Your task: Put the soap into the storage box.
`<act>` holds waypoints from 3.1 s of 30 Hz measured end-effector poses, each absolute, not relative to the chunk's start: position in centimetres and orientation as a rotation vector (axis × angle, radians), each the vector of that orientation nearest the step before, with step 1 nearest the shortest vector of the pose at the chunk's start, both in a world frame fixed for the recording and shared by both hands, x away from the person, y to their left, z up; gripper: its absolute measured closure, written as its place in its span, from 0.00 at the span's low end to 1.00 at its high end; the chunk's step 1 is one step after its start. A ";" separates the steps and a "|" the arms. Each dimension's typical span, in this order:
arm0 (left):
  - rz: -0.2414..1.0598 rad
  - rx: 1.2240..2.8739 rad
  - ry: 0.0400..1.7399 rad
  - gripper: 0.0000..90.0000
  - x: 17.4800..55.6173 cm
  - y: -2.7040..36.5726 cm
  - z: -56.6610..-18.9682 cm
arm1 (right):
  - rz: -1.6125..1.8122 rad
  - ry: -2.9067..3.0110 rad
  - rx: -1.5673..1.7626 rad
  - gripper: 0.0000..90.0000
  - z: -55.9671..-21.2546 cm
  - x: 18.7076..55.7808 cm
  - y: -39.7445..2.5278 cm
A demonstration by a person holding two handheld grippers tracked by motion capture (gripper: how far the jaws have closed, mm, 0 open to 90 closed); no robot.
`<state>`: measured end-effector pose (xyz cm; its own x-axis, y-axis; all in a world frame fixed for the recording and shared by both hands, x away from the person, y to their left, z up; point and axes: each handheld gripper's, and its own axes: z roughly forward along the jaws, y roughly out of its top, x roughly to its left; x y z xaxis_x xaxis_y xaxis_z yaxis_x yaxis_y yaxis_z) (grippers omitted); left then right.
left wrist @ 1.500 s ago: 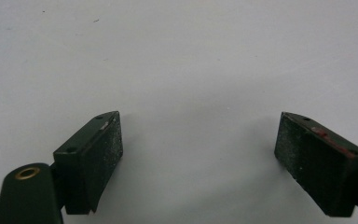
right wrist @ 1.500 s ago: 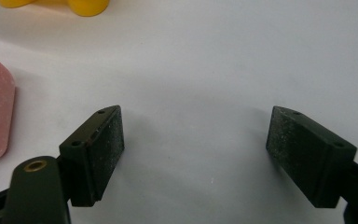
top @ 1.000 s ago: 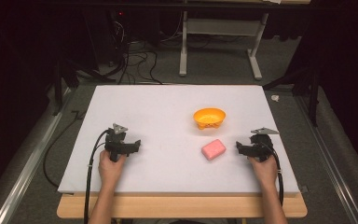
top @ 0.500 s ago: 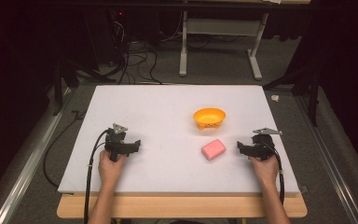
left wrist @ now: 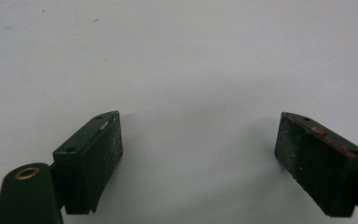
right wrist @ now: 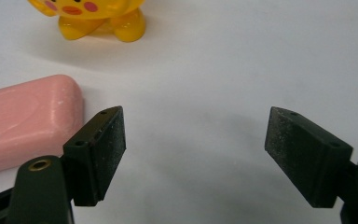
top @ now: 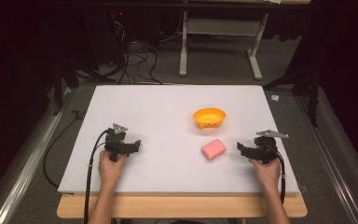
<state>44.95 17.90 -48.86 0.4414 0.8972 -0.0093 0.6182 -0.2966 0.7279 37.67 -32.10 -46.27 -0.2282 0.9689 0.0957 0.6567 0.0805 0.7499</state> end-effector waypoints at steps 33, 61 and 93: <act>0.535 2.026 1.268 0.17 45.0 17.9 -48.9 | 1.083 2.106 1.398 0.16 -44.7 35.7 -25.5; 0.537 2.024 1.269 0.17 44.9 17.9 -48.9 | 0.997 2.148 1.378 0.13 -46.8 38.1 -21.8; 0.536 2.023 1.269 0.17 45.0 17.9 -48.9 | 0.882 2.191 1.371 0.15 -48.3 38.6 -20.9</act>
